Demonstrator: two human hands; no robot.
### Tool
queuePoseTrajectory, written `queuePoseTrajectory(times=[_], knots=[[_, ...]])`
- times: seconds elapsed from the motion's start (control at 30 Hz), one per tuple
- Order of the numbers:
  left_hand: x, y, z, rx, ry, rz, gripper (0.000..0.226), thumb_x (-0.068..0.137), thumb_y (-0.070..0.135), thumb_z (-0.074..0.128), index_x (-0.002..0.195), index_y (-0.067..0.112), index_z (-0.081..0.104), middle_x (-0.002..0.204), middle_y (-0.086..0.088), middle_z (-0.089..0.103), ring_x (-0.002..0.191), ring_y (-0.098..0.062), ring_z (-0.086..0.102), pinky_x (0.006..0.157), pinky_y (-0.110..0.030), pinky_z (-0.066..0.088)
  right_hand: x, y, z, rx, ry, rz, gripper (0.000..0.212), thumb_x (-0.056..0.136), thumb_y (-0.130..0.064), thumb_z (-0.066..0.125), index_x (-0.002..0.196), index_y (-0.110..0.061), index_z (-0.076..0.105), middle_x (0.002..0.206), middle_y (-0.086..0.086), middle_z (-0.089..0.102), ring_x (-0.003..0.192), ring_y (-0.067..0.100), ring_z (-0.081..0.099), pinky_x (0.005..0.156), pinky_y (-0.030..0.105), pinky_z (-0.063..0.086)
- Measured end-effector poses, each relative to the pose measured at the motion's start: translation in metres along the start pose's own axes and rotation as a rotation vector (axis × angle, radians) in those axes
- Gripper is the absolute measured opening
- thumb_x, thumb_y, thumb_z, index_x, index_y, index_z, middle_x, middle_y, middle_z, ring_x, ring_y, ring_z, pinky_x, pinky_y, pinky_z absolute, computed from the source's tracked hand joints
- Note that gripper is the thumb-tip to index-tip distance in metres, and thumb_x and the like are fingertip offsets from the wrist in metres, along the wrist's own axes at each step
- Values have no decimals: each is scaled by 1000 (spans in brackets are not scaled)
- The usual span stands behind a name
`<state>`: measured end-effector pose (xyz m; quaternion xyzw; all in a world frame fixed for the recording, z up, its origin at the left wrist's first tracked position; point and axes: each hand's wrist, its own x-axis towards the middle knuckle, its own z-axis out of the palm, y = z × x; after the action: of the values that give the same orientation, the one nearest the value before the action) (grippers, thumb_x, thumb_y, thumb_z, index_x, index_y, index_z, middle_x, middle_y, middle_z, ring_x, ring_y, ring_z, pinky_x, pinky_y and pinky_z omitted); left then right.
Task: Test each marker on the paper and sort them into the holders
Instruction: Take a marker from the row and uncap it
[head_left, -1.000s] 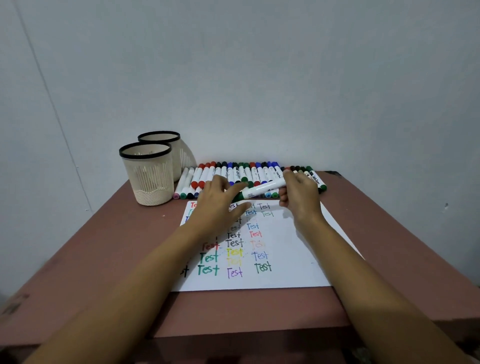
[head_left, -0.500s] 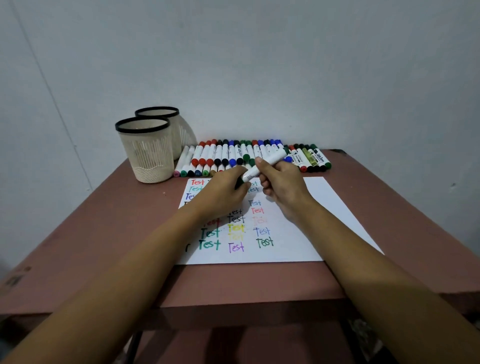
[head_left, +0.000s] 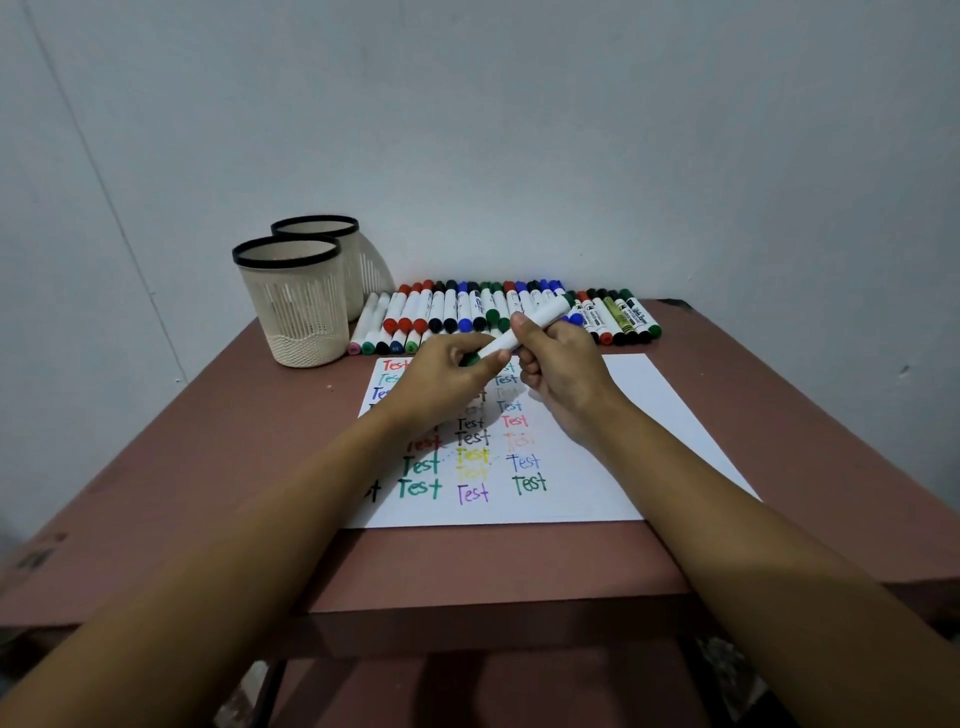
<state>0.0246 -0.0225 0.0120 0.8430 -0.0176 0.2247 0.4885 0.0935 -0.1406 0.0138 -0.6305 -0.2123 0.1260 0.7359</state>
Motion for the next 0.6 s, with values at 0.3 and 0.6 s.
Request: queuePoseTrajectory(times=[0.3,0.6], knots=[[1,-1,-3,38,88,-46,38,87,35,61,120,18,59,68,16,57,55,6,49,50,-6,34,-1,-9,-4,132,70,-24,18,95,-24,56,81,-14,57,62,0,46,55,9,41,51,22,34],[19,-27,-21,-255,334,-379,31,93,14,28,99,11,58,73,-3,49,65,-16,40,55,-28,31,6,-5,-27,202,273,65,13,91,-6,56,92,-15,47,78,8,57,63,17,58,55,25,52]])
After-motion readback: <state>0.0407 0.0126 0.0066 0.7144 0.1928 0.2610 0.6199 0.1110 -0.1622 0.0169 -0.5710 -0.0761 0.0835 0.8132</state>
